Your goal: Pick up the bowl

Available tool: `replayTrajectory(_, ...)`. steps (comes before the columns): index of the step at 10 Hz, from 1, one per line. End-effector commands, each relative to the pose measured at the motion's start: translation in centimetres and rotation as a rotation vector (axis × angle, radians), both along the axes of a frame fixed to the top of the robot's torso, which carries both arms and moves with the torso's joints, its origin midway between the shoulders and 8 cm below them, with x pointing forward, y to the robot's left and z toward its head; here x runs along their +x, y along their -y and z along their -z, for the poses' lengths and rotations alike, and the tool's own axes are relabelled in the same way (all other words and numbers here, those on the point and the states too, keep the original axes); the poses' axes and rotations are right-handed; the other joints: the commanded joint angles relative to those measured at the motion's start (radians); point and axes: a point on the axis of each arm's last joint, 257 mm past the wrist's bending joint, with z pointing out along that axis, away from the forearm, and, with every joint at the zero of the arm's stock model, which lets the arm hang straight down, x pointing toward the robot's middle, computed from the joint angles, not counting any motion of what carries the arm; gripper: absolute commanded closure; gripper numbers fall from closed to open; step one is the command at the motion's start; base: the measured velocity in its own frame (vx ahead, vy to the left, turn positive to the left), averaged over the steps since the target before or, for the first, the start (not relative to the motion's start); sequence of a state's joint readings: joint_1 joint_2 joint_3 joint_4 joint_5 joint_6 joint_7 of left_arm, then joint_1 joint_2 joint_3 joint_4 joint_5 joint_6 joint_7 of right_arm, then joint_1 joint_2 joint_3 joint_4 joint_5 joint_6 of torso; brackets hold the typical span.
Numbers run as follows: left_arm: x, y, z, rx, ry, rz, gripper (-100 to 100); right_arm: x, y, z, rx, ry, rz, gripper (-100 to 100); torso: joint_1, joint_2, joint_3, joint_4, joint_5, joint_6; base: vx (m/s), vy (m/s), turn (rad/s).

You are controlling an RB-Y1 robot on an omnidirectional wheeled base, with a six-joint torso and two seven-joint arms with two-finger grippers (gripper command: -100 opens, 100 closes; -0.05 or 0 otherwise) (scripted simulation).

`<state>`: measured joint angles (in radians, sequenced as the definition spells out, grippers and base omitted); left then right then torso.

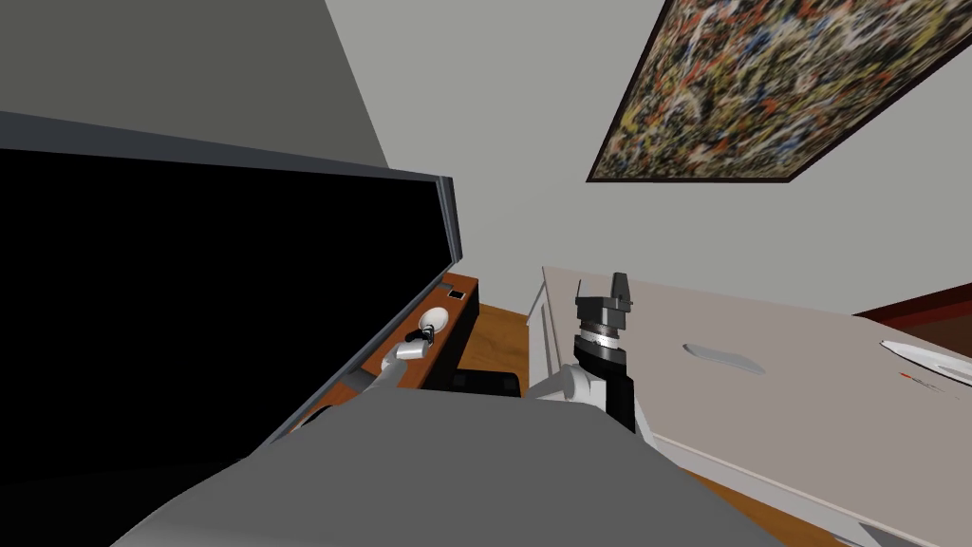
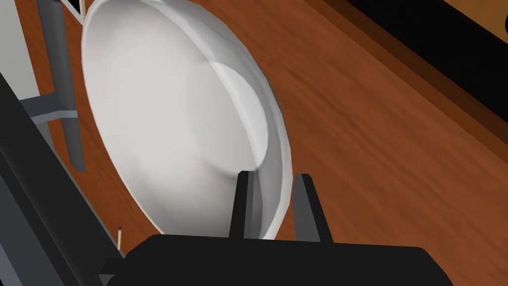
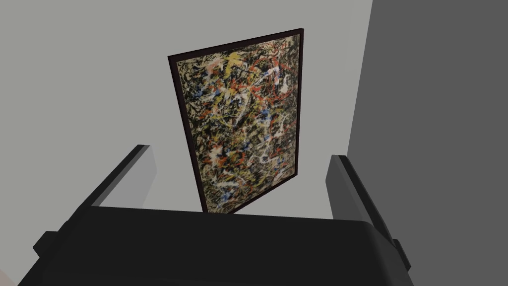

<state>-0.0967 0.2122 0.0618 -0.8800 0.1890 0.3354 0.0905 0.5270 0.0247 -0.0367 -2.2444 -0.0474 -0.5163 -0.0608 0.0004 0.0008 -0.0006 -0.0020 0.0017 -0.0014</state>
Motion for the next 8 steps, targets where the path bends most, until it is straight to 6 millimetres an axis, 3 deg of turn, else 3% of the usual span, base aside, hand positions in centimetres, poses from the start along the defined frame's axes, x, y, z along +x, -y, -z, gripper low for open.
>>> replayTrajectory(1, 0.0, 0.0, 0.0, 0.000, 0.000, 0.000, 100, 0.0, 0.0, 0.0, 0.000, 0.000, 0.000, 0, 0.000, 0.000, 0.000, 0.000, 0.000, 0.000, 0.000, 0.000, 0.000)
replayTrajectory(2, 0.0, 0.0, 0.0, 0.000, -0.001, 0.000, 0, 0.0, 0.0, 0.0, 0.000, 0.000, 0.000, 0, 0.000, 0.000, 0.000, 0.000, 0.000, 0.000, 0.000, 0.000, 0.000)
replayTrajectory(3, -0.1, -0.1, -0.2, -0.003, -0.008, -0.002, 100, 0.0, 0.0, 0.0, 0.000, 0.000, 0.000, 0, 0.000, 0.000, 0.000, 0.000, 0.000, 0.000, 0.009, 0.002, -0.002)
replayTrajectory(7, 0.5, -0.5, -1.1, -0.002, -0.008, -0.001, 100, 0.0, 0.0, 0.0, 0.000, 0.000, 0.000, 0, 0.000, 0.002, 0.002, 0.001, -0.001, 0.000, -0.011, 0.003, -0.010)
replayTrajectory(8, 0.5, -0.5, -1.1, -0.002, -0.009, -0.001, 0, 0.0, 0.0, 0.0, 0.000, 0.000, 0.000, 0, -0.001, 0.002, 0.002, 0.001, -0.001, 0.000, 0.000, 0.000, 0.000)
